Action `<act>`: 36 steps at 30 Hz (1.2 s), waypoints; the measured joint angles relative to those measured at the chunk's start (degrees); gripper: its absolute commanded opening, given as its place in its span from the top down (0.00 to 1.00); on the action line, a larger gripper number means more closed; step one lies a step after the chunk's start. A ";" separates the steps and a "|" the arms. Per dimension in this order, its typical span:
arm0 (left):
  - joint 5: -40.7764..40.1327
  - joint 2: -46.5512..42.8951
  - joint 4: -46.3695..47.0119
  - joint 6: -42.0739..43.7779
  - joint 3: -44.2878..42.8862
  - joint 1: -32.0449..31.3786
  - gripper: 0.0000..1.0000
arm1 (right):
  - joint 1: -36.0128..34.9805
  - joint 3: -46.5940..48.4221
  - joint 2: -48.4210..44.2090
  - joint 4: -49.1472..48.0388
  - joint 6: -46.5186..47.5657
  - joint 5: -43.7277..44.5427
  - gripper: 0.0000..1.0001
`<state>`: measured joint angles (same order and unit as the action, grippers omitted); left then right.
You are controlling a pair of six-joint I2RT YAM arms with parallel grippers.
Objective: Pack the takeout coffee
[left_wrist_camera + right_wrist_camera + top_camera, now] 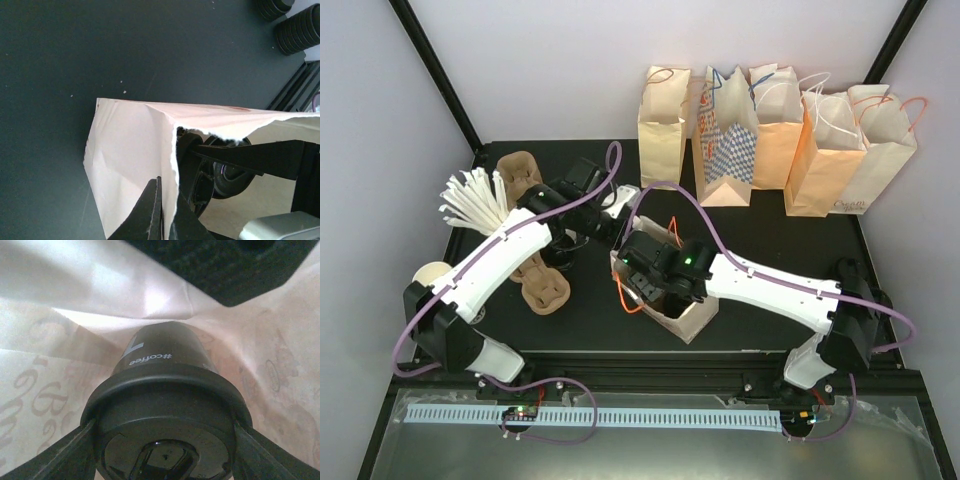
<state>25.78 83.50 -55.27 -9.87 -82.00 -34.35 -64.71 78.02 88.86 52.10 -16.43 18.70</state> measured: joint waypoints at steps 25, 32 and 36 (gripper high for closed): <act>7.06 3.56 -3.87 2.21 -4.96 4.52 0.98 | 4.83 4.07 3.67 7.65 4.87 -7.37 0.67; 6.99 5.35 -4.22 2.03 -6.01 5.38 0.98 | 8.11 5.33 6.38 9.66 8.24 -7.34 0.67; 6.56 6.29 -4.31 0.85 -6.29 5.60 0.98 | 8.94 5.57 7.78 9.97 9.77 -7.61 0.67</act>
<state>32.34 89.80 -59.57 -9.02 -88.29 -28.75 -55.77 83.59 96.64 62.06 -6.66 11.09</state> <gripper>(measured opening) 0.019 0.685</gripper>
